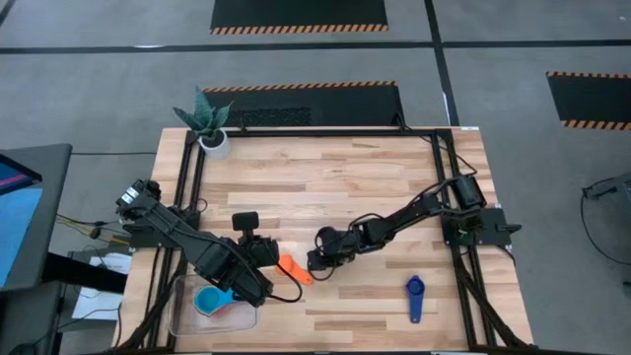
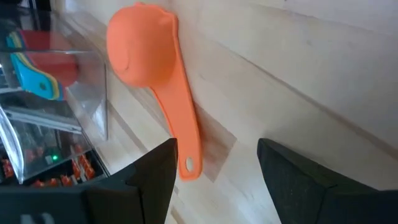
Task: Nest measuring cups in basket
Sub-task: Stack the orange measuring cup on top of the light blue measuring cup in the transparent bin
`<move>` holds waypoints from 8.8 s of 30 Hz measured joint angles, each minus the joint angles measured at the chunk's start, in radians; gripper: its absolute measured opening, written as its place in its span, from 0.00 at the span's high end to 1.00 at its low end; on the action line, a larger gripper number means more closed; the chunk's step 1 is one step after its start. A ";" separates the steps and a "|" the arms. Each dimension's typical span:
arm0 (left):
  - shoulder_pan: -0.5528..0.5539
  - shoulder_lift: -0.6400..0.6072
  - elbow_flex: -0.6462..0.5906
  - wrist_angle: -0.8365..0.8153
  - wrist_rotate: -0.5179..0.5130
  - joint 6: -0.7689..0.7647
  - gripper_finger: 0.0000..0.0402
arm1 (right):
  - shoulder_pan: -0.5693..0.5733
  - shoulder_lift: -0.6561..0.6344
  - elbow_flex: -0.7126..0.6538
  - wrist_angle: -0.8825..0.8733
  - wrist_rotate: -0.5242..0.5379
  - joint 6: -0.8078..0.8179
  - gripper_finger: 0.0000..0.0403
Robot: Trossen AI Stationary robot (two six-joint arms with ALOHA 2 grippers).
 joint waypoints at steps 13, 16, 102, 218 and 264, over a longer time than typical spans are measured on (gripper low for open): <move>0.000 0.000 0.000 0.000 0.002 -0.002 0.97 | 0.040 0.000 -0.002 0.058 0.026 0.034 0.37; 0.000 0.000 0.000 0.000 0.002 -0.004 0.97 | 0.057 0.000 -0.002 0.077 0.059 0.054 0.37; 0.000 0.000 0.000 0.002 0.004 0.019 0.97 | 0.126 0.261 0.386 0.003 0.222 0.244 0.38; -0.054 -0.003 0.001 -0.017 0.021 0.014 0.97 | 0.228 0.293 0.716 -0.513 0.427 -0.094 0.62; -0.424 -0.543 -0.358 -0.017 -0.164 -0.471 0.97 | 0.142 0.307 1.068 -0.639 0.631 -1.642 0.69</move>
